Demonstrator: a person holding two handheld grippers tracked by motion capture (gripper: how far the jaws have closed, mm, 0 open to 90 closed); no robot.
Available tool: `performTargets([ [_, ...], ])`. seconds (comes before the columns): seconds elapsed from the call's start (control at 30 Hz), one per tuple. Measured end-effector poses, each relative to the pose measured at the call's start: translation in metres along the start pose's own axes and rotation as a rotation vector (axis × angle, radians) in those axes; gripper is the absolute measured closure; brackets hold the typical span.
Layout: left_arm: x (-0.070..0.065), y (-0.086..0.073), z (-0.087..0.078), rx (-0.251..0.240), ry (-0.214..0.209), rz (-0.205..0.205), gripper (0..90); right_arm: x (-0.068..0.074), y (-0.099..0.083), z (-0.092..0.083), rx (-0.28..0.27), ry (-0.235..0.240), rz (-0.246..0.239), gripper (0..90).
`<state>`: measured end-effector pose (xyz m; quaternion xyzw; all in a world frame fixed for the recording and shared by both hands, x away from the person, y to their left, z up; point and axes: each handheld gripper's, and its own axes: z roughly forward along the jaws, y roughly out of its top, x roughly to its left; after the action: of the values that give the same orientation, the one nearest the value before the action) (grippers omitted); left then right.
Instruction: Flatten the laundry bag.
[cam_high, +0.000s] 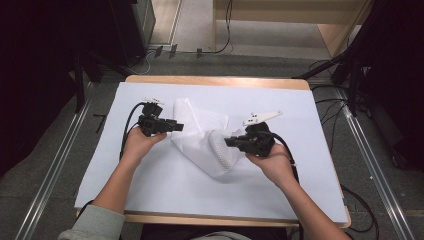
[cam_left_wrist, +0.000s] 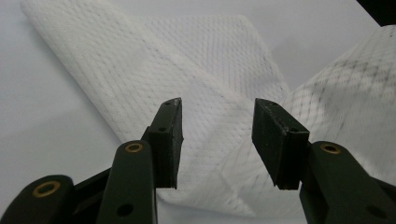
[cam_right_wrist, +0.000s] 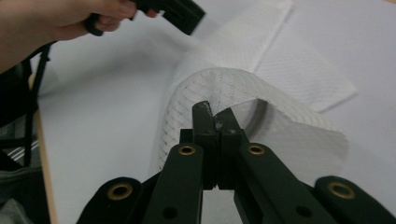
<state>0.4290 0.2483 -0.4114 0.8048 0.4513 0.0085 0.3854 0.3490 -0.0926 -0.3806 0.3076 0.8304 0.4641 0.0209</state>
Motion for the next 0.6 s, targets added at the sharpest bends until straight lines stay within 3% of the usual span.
performTargets([
  [0.23,-0.006,0.001,0.001,0.001,-0.003,0.014,53.5,0.033,0.006,0.021,0.027,0.077,-0.063,90.0],
  [0.53,-0.013,0.002,0.004,0.010,-0.012,0.034,52.3,0.049,0.009,0.055,0.069,0.150,-0.072,90.0],
  [0.6,-0.015,-0.001,0.007,0.017,-0.018,0.032,52.2,0.054,0.006,0.066,0.100,0.171,-0.071,90.0],
])
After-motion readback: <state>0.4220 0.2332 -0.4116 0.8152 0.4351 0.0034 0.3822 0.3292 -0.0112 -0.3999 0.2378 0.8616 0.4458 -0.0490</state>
